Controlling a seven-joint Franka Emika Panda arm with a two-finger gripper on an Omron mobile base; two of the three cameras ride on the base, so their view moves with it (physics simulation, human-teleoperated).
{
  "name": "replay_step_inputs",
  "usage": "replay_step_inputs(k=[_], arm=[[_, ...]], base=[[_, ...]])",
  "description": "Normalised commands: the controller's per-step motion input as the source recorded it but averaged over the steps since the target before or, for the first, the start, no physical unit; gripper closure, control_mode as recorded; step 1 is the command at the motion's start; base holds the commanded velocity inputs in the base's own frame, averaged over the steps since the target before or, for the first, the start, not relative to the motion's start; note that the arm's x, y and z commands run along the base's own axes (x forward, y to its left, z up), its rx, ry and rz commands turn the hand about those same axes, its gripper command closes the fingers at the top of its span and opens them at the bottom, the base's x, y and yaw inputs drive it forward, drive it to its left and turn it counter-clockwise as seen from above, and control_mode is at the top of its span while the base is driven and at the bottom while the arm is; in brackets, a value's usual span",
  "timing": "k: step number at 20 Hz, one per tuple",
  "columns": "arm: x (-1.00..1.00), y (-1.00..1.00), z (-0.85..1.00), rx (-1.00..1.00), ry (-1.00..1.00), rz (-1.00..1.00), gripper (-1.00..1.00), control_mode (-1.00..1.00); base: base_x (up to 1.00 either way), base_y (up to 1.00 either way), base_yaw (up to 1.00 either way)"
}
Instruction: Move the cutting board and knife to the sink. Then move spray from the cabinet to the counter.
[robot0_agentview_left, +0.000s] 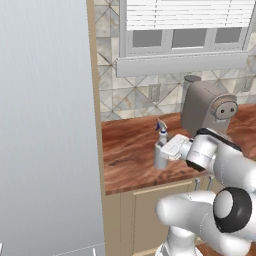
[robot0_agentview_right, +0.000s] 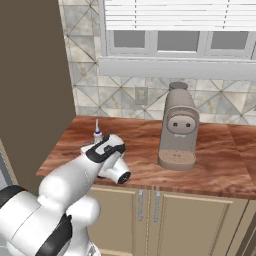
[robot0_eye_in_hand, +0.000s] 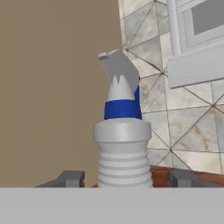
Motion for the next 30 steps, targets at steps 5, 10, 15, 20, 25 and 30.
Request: replay_step_inputs(k=[5,10,15,20,25,30], arm=[[0.28,0.07,-0.40,0.00,0.00,-0.01,1.00,-1.00],[0.24,0.03,-0.38,0.00,0.00,-0.01,1.00,-1.00],[0.16,0.01,-0.31,0.00,0.00,-0.01,-1.00,-1.00],[-0.26,0.00,-0.02,0.00,-0.01,0.00,-1.00,-1.00],[-0.33,0.00,0.00,0.00,-0.04,0.00,-1.00,-1.00],[-0.12,0.00,0.00,0.00,-0.06,0.00,-1.00,-1.00]], base=[[0.00,0.00,0.00],[0.00,0.00,0.00],[0.00,0.00,0.00],[0.00,0.00,0.00],[0.00,0.00,0.00],[0.00,0.00,0.00]])
